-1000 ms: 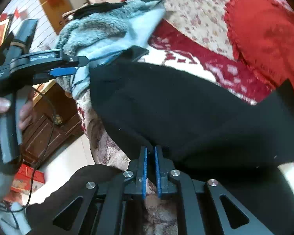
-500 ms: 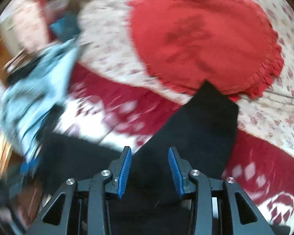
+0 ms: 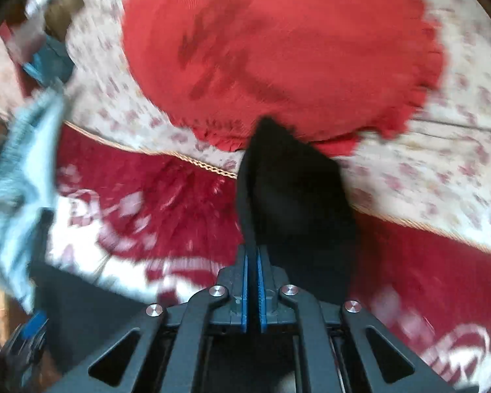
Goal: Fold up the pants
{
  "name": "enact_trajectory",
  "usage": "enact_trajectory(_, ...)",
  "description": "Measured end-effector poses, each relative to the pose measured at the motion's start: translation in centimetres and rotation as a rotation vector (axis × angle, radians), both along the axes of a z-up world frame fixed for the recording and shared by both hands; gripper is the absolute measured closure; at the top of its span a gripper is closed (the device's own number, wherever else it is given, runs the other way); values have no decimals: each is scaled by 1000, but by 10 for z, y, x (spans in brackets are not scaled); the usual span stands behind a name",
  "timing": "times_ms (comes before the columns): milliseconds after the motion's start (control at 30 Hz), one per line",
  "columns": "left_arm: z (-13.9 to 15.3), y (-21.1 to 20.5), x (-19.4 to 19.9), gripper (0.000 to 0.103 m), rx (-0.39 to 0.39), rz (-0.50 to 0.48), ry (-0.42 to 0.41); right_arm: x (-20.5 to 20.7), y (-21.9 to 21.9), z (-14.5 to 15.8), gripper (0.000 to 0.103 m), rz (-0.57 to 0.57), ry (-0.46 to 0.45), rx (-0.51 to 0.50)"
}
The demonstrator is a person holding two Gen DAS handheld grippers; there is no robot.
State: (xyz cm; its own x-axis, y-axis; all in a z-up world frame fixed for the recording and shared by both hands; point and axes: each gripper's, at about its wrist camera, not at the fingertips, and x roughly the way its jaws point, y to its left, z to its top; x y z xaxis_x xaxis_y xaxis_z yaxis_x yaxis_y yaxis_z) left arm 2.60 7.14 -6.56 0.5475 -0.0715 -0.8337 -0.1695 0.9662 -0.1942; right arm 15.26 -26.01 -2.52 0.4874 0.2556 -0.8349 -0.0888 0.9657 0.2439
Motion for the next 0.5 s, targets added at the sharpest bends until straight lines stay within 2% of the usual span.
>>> enact_trajectory(100, 0, -2, -3, 47, 3, -2, 3, -66, -51, 14, 99, -76, -29, 62)
enact_trajectory(167, 0, -5, -2, 47, 11, -3, 4, -99, -78, -3, 99, -115, 42, 106)
enact_trajectory(233, 1, -6, -3, 47, 5, -2, 9, -118, -93, -23, 98, -150, 104, 106)
enact_trajectory(300, 2, -7, -4, 47, 4, -3, 13, -134, -111, -40, 89, -199, 133, 170)
enact_trajectory(367, 4, -8, -6, 47, 23, 0, 13, -148, -127, -39, 86, -226, 97, 242)
enact_trajectory(467, 3, -6, -5, 47, 26, 7, 25, -154, -135, -32, 57, -250, 65, 173)
enact_trajectory(500, 2, -5, -5, 47, 23, 10, 28, -153, -138, -32, 57, -251, 64, 153)
